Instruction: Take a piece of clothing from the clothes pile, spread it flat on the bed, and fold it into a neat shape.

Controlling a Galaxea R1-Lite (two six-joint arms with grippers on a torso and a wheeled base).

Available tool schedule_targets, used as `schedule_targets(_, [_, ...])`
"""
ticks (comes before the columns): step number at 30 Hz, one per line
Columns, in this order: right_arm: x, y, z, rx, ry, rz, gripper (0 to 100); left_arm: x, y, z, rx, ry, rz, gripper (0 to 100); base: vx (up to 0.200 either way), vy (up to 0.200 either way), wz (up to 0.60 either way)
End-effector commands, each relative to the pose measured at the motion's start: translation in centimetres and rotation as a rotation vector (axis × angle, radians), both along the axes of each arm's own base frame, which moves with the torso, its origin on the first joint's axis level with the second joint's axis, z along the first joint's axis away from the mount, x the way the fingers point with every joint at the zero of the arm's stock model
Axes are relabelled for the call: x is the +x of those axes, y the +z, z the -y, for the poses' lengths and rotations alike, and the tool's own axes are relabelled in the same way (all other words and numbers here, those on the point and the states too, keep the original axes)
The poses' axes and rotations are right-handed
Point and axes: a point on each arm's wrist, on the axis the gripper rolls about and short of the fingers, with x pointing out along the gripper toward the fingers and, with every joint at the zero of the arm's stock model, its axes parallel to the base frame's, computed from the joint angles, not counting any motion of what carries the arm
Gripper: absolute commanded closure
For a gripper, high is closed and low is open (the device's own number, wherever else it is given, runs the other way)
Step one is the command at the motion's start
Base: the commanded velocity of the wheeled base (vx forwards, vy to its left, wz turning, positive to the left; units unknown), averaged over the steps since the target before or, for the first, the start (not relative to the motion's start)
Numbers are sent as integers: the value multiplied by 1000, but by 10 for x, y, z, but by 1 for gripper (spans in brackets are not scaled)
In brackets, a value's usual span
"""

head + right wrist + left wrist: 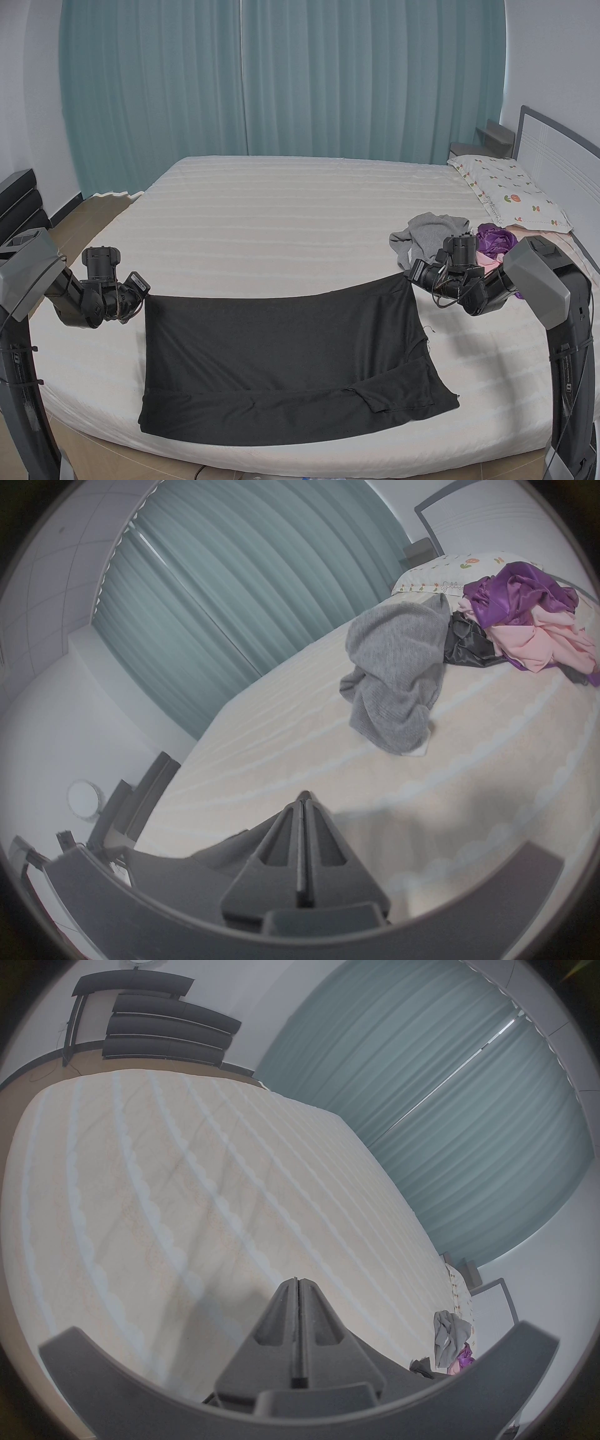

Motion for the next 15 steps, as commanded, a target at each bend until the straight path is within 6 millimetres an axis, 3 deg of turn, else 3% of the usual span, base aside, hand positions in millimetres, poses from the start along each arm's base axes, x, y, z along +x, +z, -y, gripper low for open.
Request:
schedule_targets(1, [-6, -6, -2, -27, 20, -20, 100, -9, 12, 1, 1, -4, 20, 100, 0, 0, 0])
schedule_targets(7, [-3, 3, 1, -16, 10, 25, 100, -16, 19, 2, -9, -26, 27, 100, 0, 0, 0])
schedule_targets(15, [-6, -3, 1, -19, 12, 17, 100, -15, 15, 2, -8, -29, 16, 100, 0, 0, 0])
